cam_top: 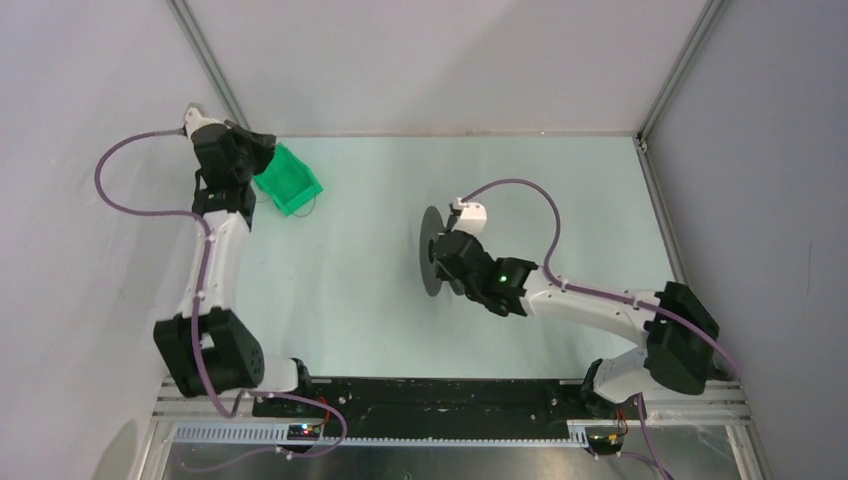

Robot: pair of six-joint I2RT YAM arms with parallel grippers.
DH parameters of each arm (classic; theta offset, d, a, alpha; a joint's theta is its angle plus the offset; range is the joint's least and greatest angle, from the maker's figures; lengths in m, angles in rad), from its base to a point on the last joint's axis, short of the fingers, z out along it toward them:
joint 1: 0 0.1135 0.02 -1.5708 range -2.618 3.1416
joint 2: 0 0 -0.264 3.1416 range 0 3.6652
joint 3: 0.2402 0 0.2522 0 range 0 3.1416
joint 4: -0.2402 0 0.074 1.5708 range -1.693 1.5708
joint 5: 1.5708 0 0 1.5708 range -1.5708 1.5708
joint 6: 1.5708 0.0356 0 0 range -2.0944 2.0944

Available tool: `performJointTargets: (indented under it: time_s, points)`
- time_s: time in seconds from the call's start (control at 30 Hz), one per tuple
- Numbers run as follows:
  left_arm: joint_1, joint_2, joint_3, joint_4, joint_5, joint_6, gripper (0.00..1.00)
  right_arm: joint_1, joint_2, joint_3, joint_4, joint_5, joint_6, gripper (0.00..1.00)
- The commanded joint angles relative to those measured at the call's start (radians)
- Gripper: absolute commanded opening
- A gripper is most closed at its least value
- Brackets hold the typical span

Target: Wrap the cables

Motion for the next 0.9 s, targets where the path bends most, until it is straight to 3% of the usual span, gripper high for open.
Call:
performJointTargets:
  time_s: [0.0,0.17,0.33,0.53,0.87]
  points:
    - [-0.031,-0.159,-0.054,-0.094,0.116,0.108,0.00,0.054,0.103,0.108,-0.090,0.033,0.212,0.00]
    - [-0.062,-0.297,-0.135,-0.143,0.262,0.142,0.00,0.090,0.191,0.185,-0.153,0.054,0.276,0.02]
    - [-0.156,-0.381,-0.242,-0.183,0.369,0.238,0.00,0.095,0.237,0.223,-0.190,0.045,0.294,0.11]
    - [-0.273,-0.443,-0.345,-0.214,0.375,0.362,0.00,0.097,0.211,0.233,-0.194,0.048,0.270,0.20]
    - [-0.283,-0.471,-0.352,-0.225,0.390,0.379,0.00,0.098,0.169,0.244,-0.190,0.027,0.283,0.29]
